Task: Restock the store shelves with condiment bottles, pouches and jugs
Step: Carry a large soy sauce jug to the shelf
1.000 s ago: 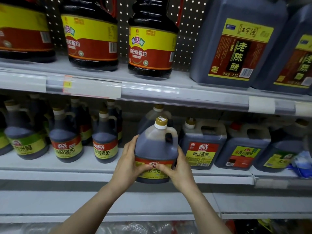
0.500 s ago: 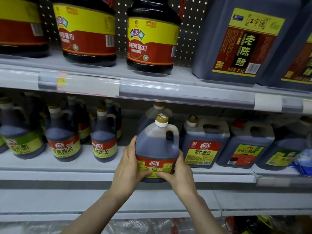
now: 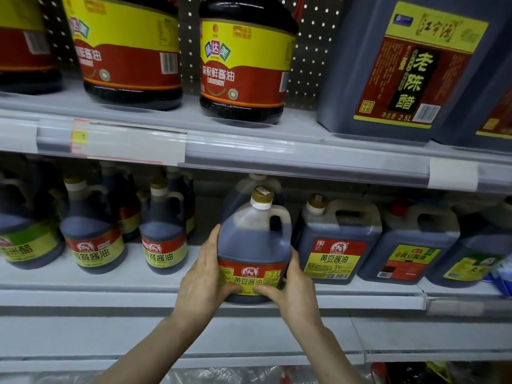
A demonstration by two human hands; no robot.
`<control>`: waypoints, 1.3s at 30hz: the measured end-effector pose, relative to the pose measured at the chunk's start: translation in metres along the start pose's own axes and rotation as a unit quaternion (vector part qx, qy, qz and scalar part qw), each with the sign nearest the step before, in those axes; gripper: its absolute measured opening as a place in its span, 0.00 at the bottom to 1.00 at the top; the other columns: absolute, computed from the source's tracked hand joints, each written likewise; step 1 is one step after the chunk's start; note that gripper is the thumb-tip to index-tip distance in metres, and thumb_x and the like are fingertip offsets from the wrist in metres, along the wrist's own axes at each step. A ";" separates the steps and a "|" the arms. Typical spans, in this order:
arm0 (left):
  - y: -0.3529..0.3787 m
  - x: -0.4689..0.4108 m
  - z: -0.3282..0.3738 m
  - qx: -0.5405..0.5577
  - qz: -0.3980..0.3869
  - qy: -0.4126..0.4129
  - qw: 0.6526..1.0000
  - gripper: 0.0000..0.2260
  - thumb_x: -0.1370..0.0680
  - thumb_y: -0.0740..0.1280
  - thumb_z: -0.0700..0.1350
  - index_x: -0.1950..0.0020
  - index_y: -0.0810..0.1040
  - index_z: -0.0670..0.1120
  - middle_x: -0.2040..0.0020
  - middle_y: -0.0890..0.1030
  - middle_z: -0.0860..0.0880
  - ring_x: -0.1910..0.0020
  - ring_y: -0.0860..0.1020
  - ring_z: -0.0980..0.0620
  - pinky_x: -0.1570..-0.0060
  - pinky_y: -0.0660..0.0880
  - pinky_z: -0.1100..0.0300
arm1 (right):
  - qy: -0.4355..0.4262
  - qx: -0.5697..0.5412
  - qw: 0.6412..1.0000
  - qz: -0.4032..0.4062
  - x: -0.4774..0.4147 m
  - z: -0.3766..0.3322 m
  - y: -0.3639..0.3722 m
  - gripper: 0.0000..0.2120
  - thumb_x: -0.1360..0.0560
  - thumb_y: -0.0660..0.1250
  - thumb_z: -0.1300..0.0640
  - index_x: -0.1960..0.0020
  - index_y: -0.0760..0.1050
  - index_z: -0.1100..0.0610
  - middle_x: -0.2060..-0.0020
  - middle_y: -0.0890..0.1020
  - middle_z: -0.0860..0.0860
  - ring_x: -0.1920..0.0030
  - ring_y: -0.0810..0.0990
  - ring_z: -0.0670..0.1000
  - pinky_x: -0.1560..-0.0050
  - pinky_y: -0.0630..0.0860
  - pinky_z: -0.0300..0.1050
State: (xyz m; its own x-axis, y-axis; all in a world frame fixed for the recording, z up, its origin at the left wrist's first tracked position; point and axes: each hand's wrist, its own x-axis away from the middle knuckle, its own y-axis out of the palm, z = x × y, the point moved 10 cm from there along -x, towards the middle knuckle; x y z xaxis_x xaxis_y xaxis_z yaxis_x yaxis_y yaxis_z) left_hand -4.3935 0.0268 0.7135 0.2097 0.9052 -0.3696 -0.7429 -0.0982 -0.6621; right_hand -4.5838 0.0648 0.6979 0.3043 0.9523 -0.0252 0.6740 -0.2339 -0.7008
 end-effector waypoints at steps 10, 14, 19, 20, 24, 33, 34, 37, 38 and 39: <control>-0.002 -0.012 0.001 -0.008 0.018 0.014 1.000 0.51 0.34 0.77 0.60 0.23 0.46 0.58 0.29 0.72 0.47 0.36 0.77 0.45 0.48 0.78 0.52 | -0.004 -0.011 1.000 0.003 -0.014 -0.003 0.002 0.47 0.31 0.80 0.50 0.22 0.55 0.49 0.34 0.78 0.48 0.35 0.78 0.52 0.33 0.75 0.49; 0.004 -0.018 -0.004 -0.019 0.003 0.012 1.000 0.51 0.33 0.78 0.58 0.22 0.47 0.53 0.29 0.71 0.48 0.36 0.77 0.46 0.48 0.79 0.52 | -0.002 -0.001 1.000 -0.001 -0.019 -0.005 0.002 0.47 0.30 0.80 0.51 0.21 0.55 0.50 0.34 0.78 0.50 0.34 0.78 0.53 0.32 0.74 0.51; 0.006 -0.023 -0.006 -0.031 0.000 0.013 0.999 0.51 0.33 0.79 0.56 0.22 0.50 0.49 0.29 0.72 0.46 0.37 0.78 0.45 0.48 0.79 0.53 | -0.003 -0.004 1.000 -0.008 -0.024 -0.007 0.003 0.47 0.29 0.79 0.51 0.21 0.54 0.51 0.33 0.77 0.51 0.33 0.77 0.54 0.31 0.74 0.53; 0.006 -0.024 -0.006 -0.030 0.000 0.012 0.999 0.51 0.33 0.79 0.56 0.22 0.51 0.48 0.29 0.72 0.46 0.36 0.77 0.45 0.47 0.79 0.53 | -0.002 -0.005 1.000 -0.009 -0.025 -0.007 0.004 0.47 0.29 0.79 0.51 0.21 0.54 0.51 0.33 0.77 0.51 0.34 0.77 0.54 0.31 0.74 0.53; 0.007 -0.028 -0.008 -0.024 -0.004 0.006 1.000 0.50 0.33 0.79 0.56 0.22 0.52 0.48 0.29 0.71 0.46 0.35 0.77 0.45 0.44 0.78 0.52 | 0.001 -0.007 1.000 -0.007 -0.028 -0.005 0.005 0.47 0.30 0.79 0.50 0.21 0.54 0.50 0.33 0.77 0.50 0.34 0.77 0.54 0.32 0.75 0.53; 0.009 -0.038 -0.013 -0.023 0.002 0.005 1.000 0.45 0.33 0.79 0.54 0.24 0.57 0.44 0.34 0.75 0.45 0.42 0.80 0.45 0.53 0.78 0.57 | -0.005 0.004 1.000 0.001 -0.039 -0.006 0.007 0.46 0.30 0.78 0.47 0.21 0.55 0.53 0.33 0.77 0.52 0.34 0.77 0.55 0.32 0.74 0.54; 0.009 -0.039 -0.014 -0.024 0.002 0.005 1.000 0.44 0.33 0.79 0.54 0.25 0.58 0.44 0.35 0.75 0.44 0.43 0.81 0.45 0.53 0.78 0.57 | -0.004 0.007 1.000 -0.001 -0.041 -0.005 0.008 0.46 0.30 0.78 0.47 0.21 0.55 0.53 0.33 0.77 0.52 0.33 0.77 0.55 0.32 0.74 0.55; 0.012 -0.043 -0.018 -0.029 0.004 -0.002 1.000 0.43 0.32 0.79 0.54 0.26 0.59 0.44 0.36 0.76 0.44 0.43 0.81 0.44 0.53 0.79 0.55 | 0.000 0.019 1.000 -0.003 -0.046 -0.004 0.009 0.45 0.29 0.77 0.46 0.22 0.56 0.54 0.33 0.77 0.52 0.34 0.77 0.55 0.32 0.74 0.54; 0.013 -0.045 -0.020 -0.028 0.004 -0.006 1.000 0.43 0.32 0.79 0.54 0.25 0.58 0.45 0.36 0.75 0.44 0.42 0.80 0.44 0.52 0.80 0.54 | 0.001 0.023 1.000 -0.002 -0.048 -0.003 0.009 0.44 0.29 0.77 0.46 0.23 0.56 0.54 0.33 0.77 0.52 0.34 0.77 0.55 0.33 0.75 0.54; 0.014 -0.046 -0.021 -0.028 0.004 -0.010 1.000 0.44 0.32 0.79 0.54 0.25 0.58 0.45 0.36 0.75 0.44 0.42 0.80 0.44 0.51 0.80 0.53 | 0.002 0.026 1.000 -0.001 -0.049 -0.003 0.010 0.44 0.29 0.77 0.46 0.23 0.56 0.54 0.34 0.77 0.53 0.34 0.77 0.55 0.33 0.75 0.53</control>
State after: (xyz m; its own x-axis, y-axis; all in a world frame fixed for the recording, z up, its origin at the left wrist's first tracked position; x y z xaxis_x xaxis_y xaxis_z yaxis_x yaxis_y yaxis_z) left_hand -4.4000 -0.0253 0.7073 0.1909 0.9122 -0.3625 -0.7077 -0.1280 -0.6948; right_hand -4.5905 0.0154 0.6944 0.3060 0.9518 -0.0206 0.6394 -0.2215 -0.7363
